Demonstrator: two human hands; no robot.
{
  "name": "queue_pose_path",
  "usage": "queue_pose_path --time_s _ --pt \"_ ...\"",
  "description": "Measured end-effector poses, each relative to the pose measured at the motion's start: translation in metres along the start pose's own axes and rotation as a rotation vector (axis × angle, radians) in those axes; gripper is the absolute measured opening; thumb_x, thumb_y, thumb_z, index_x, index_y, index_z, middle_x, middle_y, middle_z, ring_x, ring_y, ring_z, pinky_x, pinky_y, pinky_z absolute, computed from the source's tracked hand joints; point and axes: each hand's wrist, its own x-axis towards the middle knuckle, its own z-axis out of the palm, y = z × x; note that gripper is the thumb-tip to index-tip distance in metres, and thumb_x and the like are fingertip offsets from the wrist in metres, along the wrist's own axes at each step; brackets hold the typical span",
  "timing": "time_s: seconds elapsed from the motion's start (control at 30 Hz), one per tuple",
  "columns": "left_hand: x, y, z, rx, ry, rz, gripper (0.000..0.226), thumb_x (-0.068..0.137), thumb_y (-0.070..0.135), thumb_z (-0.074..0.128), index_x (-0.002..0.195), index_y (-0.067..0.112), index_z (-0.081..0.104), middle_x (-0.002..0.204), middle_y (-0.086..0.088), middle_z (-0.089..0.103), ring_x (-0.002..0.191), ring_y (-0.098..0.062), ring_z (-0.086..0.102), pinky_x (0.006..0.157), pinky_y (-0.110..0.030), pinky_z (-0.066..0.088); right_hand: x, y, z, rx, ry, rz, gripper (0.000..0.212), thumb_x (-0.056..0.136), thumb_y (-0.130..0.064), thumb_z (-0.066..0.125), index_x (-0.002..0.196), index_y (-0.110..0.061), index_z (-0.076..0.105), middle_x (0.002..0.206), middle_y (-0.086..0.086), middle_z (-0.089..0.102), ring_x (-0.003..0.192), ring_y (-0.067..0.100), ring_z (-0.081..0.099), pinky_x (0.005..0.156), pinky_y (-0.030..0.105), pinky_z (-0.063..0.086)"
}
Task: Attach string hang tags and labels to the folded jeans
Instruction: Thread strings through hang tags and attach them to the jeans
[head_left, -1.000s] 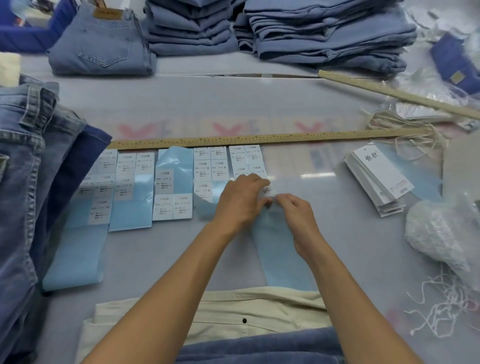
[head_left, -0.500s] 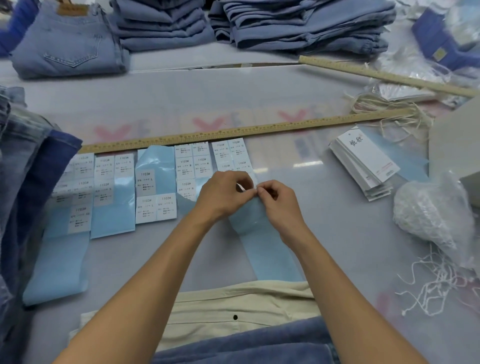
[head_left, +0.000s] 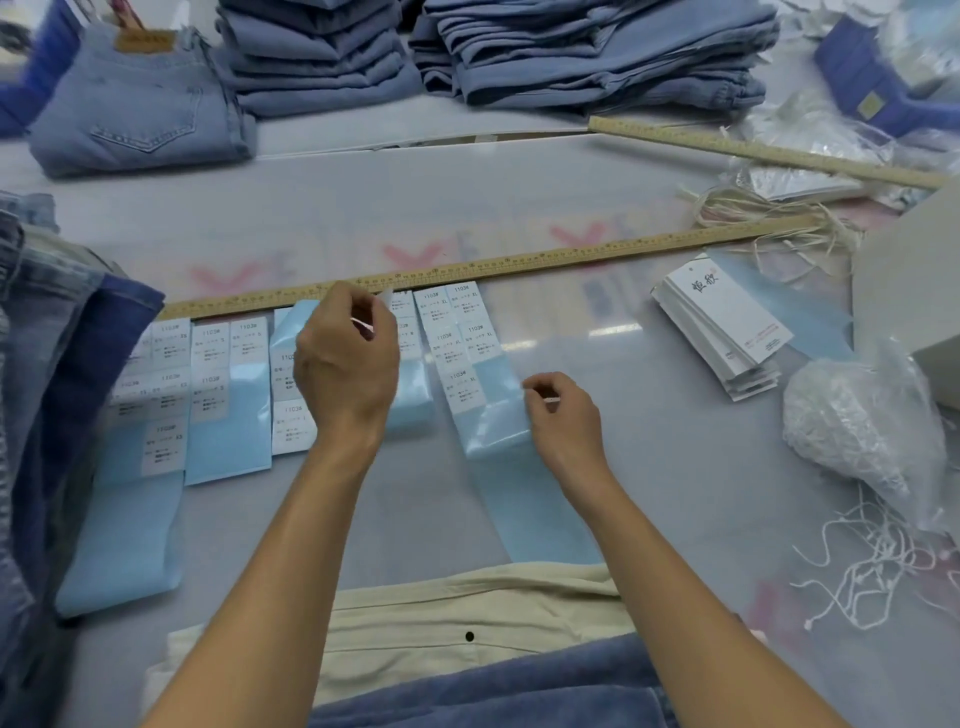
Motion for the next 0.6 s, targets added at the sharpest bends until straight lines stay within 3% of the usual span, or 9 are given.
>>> queue_pose_path --time_s 0.1,0.13,0.23,0.33,0.5,0.6 --pt "-0.029 0.015 -0.004 0.175 0.076 0.462 0.015 0.097 0.014 0.06 0.082 0.012 0.064 0.077 -0.003 0.065 0.068 -0.022 0.059 0.051 -0.036 0.045 -0.011 -0.019 -0.012 0.104 0.213 -0.128 0.012 0.098 -0.021 0.059 0.108 -0.02 0.065 0.103 -0.004 0.063 0.086 0.008 0.06 0.078 0.025 0.051" --pt "-0.038 0.02 -0.003 0.213 0.073 0.586 0.018 0.096 0.01 0.06 0.078 0.01 0.064 0.074 -0.006 0.064 0.064 -0.025 0.058 0.048 -0.036 0.043 -0.016 -0.026 -0.017 0.209 0.212 -0.12 0.006 0.097 -0.024 0.061 0.1 -0.021 0.067 0.095 -0.006 0.066 0.082 0.007 0.062 0.074 0.023 0.052" --pt "-0.058 0.031 0.004 0.271 0.051 0.823 0.025 0.092 0.003 0.06 0.069 0.011 0.058 0.066 -0.008 0.056 0.056 -0.027 0.052 0.045 -0.037 0.039 -0.029 -0.045 -0.028 0.503 0.026 0.065 0.019 0.094 -0.034 0.068 0.09 -0.016 0.071 0.077 -0.005 0.071 0.071 0.007 0.067 0.069 0.022 0.058" --pt "-0.077 0.043 0.012 0.269 0.002 0.952 0.025 0.094 0.005 0.062 0.071 0.012 0.059 0.067 -0.007 0.055 0.058 -0.027 0.053 0.048 -0.037 0.04 -0.038 -0.051 -0.042 0.651 -0.047 0.174 0.021 0.093 -0.028 0.072 0.088 -0.009 0.071 0.076 0.003 0.071 0.069 0.012 0.068 0.066 0.024 0.057" --pt "-0.102 0.06 0.024 0.222 -0.014 1.065 0.016 0.091 0.005 0.071 0.079 0.012 0.063 0.072 -0.004 0.058 0.061 -0.024 0.054 0.051 -0.035 0.039 -0.052 -0.041 -0.07 0.714 0.054 0.213 0.003 0.092 -0.006 0.068 0.089 -0.004 0.07 0.082 0.02 0.071 0.068 0.014 0.068 0.072 0.034 0.062" --pt "-0.121 0.07 0.033 0.186 -0.051 1.112 0.012 0.09 0.003 0.071 0.083 0.012 0.068 0.075 -0.003 0.061 0.065 -0.023 0.055 0.052 -0.035 0.041 -0.059 -0.024 -0.088 0.714 0.138 0.213 0.009 0.09 -0.002 0.066 0.084 -0.007 0.07 0.076 0.012 0.07 0.067 0.014 0.066 0.072 0.034 0.062"
